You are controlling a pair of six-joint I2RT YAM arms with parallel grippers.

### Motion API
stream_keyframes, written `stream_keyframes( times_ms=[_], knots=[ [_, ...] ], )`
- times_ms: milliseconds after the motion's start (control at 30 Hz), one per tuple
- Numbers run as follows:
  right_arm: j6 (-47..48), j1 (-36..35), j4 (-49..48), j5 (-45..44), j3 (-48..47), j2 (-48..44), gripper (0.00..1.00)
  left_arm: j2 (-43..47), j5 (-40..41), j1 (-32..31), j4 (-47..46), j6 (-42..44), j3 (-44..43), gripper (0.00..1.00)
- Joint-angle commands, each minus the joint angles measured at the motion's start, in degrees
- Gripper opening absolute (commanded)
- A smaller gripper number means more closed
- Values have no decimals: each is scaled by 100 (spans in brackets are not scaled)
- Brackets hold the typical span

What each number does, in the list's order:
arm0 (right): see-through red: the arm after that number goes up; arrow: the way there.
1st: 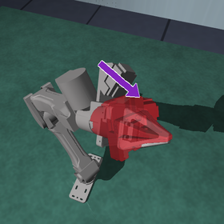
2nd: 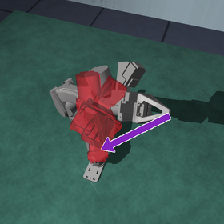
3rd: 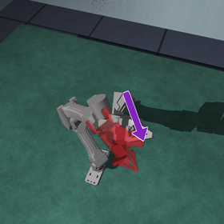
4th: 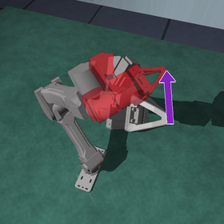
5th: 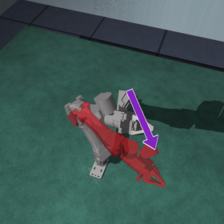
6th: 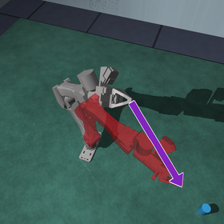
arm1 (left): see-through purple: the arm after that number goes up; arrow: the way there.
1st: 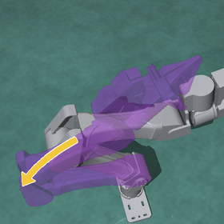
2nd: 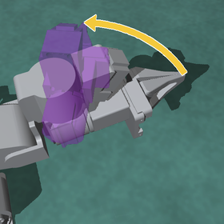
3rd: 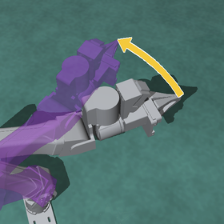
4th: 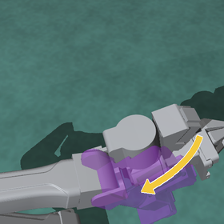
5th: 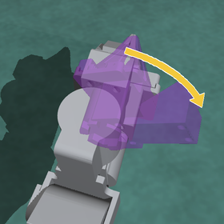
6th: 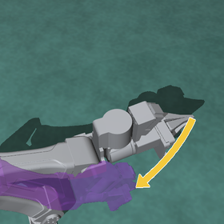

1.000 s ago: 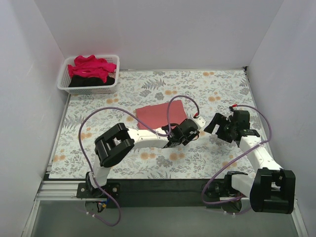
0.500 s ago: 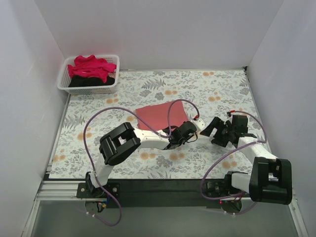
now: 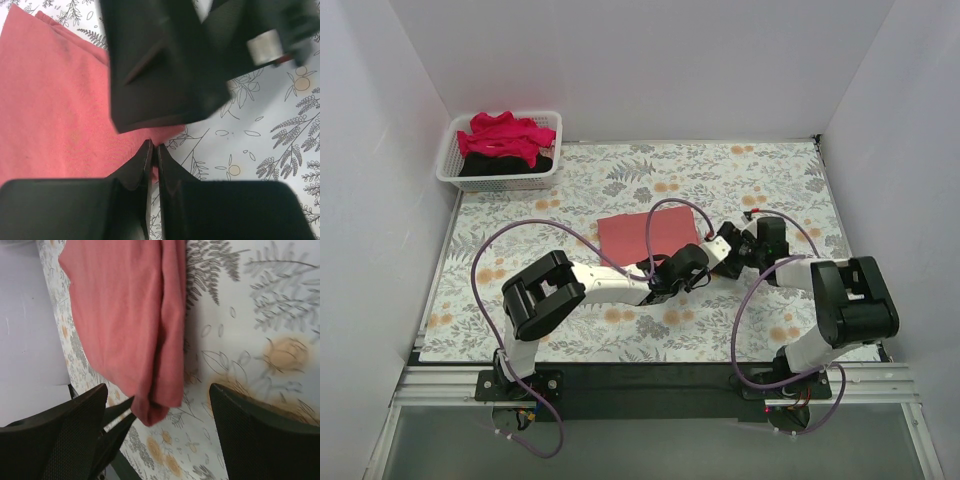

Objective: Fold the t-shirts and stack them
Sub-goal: Neatly place the folded tshirt to the corner

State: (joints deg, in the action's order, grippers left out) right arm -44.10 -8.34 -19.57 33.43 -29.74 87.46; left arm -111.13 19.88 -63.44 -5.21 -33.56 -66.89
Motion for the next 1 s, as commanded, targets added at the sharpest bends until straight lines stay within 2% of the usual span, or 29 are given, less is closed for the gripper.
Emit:
stream_keyframes(
  times_ms=[0,67,167,200,233,267,300,367,400,533,600,667,700,767,800,867,900,967],
  knots=[
    [-231,-474,-407,-47,-399,594,85,434,-151,16,-164,-150,71,0],
    [-214,-642,-425,-21,-585,807,78,461,-168,16,-199,-220,89,0],
    [-135,-871,-425,58,-910,1150,58,513,-186,7,-234,-343,98,1],
    [-100,-915,-425,84,-1007,1281,45,531,-195,16,-243,-379,98,1],
    [-64,-924,-433,93,-1043,1326,40,566,-221,7,-261,-414,106,3],
    [6,-924,-416,102,-1069,1370,34,584,-221,7,-252,-449,98,9],
    [59,-924,-407,94,-1087,1422,23,593,-230,24,-226,-537,71,13],
    [251,-906,-407,59,-1175,1467,12,671,-256,33,-182,-634,27,24],
    [305,-872,-381,50,-1210,1493,2,707,-274,68,-156,-721,19,37],
    [665,-608,-197,-91,-1420,1546,1,1049,-256,270,115,-1011,-25,63],
    [1094,-355,66,-249,-1771,1625,1,1321,-300,585,370,-1222,-96,68],
    [1803,-152,846,-432,-2488,1834,1,1497,-431,928,1037,-1670,-288,72],
    [2104,32,1207,-538,-2850,1949,1,1663,-484,1304,1492,-1845,-359,73],
    [2875,191,2157,-1056,-3779,2291,1,1892,-572,1719,1890,-2215,-429,77],
    [3098,366,2351,-1232,-4064,2415,1,2094,-512,2086,2327,-2321,-482,79],
    [3642,534,2844,-1724,-4652,2765,1,2279,-511,2431,2725,-2575,-553,83],
    [3775,674,3019,-1874,-5221,2898,1,2411,-537,2755,2971,-2620,-509,84],
    [4187,781,3484,-2453,-5883,3292,1,2823,-538,3020,3000,-2664,-282,86]
  ],
)
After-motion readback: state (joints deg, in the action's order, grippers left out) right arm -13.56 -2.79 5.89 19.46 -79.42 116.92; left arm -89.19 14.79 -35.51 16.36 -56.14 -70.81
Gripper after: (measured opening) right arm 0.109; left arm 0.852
